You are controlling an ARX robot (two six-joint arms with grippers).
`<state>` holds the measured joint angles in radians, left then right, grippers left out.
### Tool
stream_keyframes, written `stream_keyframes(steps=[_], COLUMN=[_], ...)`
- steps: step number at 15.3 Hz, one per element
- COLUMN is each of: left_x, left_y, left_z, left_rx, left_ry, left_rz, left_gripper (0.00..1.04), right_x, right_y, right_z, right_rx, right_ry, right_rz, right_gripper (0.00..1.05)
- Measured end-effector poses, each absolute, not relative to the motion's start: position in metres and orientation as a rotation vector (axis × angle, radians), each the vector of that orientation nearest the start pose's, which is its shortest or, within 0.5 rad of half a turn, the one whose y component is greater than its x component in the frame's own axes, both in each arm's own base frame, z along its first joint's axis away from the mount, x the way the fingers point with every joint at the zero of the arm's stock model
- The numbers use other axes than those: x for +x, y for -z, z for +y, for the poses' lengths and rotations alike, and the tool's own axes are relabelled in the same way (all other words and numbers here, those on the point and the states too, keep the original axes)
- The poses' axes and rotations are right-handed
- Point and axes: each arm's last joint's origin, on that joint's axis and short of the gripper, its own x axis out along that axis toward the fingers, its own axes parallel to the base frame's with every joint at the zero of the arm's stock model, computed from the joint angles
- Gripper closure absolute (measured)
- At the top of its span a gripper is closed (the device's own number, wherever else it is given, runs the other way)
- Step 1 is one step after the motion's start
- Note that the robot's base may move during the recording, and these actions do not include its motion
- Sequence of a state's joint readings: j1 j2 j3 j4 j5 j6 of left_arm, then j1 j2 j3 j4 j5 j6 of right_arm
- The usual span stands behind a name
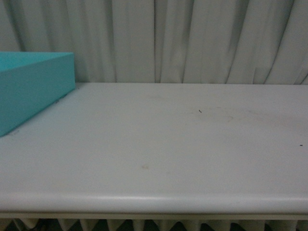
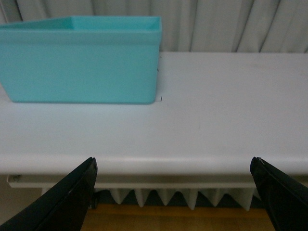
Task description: Wind up and store yellow beetle toy
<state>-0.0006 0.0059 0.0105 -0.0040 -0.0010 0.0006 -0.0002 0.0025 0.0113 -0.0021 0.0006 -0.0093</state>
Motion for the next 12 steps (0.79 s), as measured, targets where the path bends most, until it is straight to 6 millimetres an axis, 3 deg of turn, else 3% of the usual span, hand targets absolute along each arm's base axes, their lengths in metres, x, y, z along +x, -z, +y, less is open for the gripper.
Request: stream_keyframes(steps=[12], left_x=[0.0974], left_y=[-0.166], left_z=[0.0], left_rx=[0.0], left_ry=[0.0], left_rz=[0.002], left_gripper=[0.07], right_x=[0.0972], right_y=[-0.1665], right_z=[0.0], right_rx=[-0.008], right_ry=[0.001], right_rz=[-0.002], right_gripper=[0.07])
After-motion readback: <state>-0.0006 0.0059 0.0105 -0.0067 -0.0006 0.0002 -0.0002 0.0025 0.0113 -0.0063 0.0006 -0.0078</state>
